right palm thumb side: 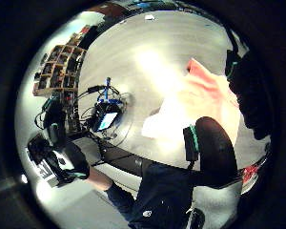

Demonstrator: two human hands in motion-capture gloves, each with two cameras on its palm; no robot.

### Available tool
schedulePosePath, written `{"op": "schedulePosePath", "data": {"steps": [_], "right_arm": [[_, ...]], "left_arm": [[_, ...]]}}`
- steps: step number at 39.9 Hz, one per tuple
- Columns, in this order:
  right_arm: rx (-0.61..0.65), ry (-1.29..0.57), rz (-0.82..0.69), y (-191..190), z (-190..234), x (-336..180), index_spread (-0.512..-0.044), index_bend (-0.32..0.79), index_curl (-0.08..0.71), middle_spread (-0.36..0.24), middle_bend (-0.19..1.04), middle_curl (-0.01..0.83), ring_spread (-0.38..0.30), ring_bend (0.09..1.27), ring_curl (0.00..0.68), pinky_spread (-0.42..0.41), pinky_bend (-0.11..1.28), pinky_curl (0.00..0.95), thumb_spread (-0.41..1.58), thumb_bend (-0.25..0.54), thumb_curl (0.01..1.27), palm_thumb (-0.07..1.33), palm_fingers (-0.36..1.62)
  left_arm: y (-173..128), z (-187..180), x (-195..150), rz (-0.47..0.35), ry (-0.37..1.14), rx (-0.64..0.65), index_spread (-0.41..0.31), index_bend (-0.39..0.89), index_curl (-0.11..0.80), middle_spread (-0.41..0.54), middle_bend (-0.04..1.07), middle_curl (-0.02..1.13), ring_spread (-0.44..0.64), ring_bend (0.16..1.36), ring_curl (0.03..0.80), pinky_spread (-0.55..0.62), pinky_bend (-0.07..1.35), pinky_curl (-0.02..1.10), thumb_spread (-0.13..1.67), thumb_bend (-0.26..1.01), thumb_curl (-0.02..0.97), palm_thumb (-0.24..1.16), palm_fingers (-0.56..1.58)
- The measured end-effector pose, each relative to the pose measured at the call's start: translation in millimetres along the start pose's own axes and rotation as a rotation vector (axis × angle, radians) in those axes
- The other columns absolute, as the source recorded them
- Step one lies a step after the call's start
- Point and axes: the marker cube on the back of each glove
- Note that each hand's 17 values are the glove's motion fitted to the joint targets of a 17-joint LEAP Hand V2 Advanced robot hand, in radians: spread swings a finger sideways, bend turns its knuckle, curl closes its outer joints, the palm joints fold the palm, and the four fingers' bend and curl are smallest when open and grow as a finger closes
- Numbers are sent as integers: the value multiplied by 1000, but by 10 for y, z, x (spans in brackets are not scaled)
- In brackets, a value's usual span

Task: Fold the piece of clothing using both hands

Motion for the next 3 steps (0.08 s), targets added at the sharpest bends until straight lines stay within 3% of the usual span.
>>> {"op": "schedulePosePath", "data": {"steps": [3], "right_arm": [[100,0,-14,-105,16,57,-215,101,295,-146,349,506,-214,671,444,-317,699,417,1092,-16,451,819,1174]], "left_arm": [[-6,13,23,8,-12,0,-65,179,437,18,185,386,186,370,319,126,168,313,1435,10,329,389,590]]}}
